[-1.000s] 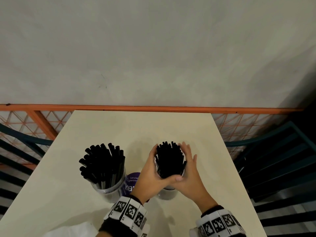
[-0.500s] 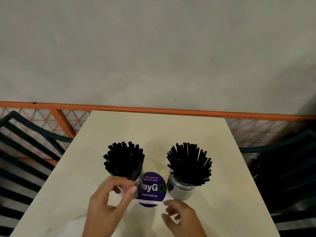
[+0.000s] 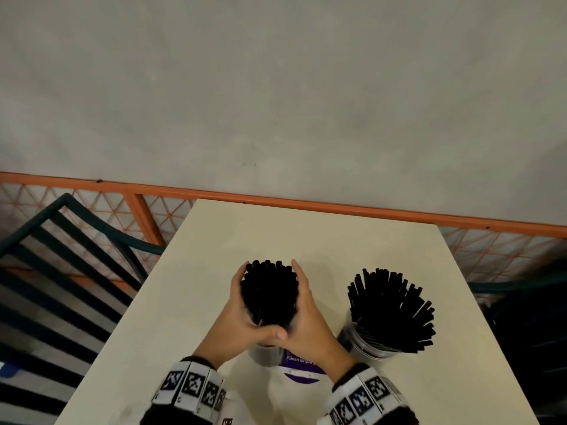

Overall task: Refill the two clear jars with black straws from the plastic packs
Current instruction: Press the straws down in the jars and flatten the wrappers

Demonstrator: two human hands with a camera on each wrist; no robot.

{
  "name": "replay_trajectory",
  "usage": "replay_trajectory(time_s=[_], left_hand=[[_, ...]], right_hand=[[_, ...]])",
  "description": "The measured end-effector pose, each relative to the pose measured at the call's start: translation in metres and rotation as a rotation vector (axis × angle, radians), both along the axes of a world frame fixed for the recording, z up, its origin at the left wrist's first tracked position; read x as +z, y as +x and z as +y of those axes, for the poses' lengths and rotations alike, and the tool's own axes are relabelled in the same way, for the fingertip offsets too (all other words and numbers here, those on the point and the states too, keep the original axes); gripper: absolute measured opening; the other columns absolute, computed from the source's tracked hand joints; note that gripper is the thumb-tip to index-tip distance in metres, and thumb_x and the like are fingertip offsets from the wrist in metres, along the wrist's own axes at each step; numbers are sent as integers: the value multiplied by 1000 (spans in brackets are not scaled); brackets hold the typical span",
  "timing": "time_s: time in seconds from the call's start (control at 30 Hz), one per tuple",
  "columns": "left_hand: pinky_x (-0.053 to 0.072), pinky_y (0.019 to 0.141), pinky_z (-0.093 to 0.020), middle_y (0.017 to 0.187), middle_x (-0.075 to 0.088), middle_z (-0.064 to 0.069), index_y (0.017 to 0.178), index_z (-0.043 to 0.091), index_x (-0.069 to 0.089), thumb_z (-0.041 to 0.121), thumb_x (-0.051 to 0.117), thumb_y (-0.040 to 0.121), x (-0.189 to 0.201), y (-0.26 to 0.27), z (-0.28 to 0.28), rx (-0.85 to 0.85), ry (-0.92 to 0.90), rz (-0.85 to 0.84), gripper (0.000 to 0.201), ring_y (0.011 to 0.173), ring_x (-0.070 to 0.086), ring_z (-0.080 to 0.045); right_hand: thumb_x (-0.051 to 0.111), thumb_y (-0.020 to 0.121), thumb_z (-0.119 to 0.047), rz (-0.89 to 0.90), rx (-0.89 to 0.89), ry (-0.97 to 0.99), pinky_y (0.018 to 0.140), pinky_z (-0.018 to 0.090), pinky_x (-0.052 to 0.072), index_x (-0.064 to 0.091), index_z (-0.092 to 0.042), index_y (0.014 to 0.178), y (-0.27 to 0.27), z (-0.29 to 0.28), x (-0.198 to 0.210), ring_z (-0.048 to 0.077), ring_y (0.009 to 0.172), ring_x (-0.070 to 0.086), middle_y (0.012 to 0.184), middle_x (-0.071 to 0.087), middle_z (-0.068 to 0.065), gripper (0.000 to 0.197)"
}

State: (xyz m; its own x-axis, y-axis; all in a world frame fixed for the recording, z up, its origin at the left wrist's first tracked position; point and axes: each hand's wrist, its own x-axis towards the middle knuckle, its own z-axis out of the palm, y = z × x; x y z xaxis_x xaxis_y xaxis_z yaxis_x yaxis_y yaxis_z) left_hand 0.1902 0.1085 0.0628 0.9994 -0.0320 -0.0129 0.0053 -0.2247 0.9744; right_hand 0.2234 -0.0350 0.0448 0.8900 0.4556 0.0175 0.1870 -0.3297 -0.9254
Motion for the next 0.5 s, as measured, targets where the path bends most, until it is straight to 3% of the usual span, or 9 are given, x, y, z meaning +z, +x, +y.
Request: replay_trajectory(time_s=[0.07,0.13,0.17,0.23,0.3,0.4,0.5], left_hand=[[35,92,-1,131,37,24,135,39,15,59,84,33,-2,5,-2,-5,-14,-2,124,114,38,24],[38,90,-3,129,45,18,123,46,27,48,88,40,-2,6,-7,52,-44,-46,103,115,44,16],[39,88,-2,126,47,16,120,45,31,40,89,43,-1,5,-9,87,-69,-77,96,113,46,15],[39,85,-1,123,49,16,118,43,34,28,90,46,-1,2,-10,128,-94,-125,92,111,47,15],[38,87,-1,125,45,19,121,43,31,40,89,41,-4,-1,-4,132,-78,-140,98,114,44,14],[36,93,-3,128,39,22,126,48,22,62,83,33,-7,-4,9,110,-30,-118,112,117,41,11],[37,95,-5,126,40,18,128,50,18,58,85,32,-6,-2,10,52,-13,-87,117,115,43,10]], right_hand=[[83,49,-49,-7,-12,-16,112,46,32,2,-54,135,2,4,0,14,130,41,136,42,-16,117],[81,53,-41,9,-40,21,96,21,46,14,-62,121,5,5,2,9,119,50,126,49,-13,97],[80,55,-38,15,-40,35,87,13,48,19,-60,117,5,5,4,4,112,53,121,51,-14,90],[79,55,-36,21,-40,64,84,15,51,22,-57,116,4,1,8,2,108,57,118,52,-16,86],[82,54,-38,8,-37,71,92,23,51,19,-56,121,2,-3,8,5,113,56,125,51,-10,94],[83,53,-50,-25,-27,18,105,22,41,6,-52,132,1,-10,5,3,127,42,141,38,-9,110],[83,55,-46,-2,20,35,107,21,38,5,-41,139,3,-7,3,3,130,41,142,38,-9,115]])
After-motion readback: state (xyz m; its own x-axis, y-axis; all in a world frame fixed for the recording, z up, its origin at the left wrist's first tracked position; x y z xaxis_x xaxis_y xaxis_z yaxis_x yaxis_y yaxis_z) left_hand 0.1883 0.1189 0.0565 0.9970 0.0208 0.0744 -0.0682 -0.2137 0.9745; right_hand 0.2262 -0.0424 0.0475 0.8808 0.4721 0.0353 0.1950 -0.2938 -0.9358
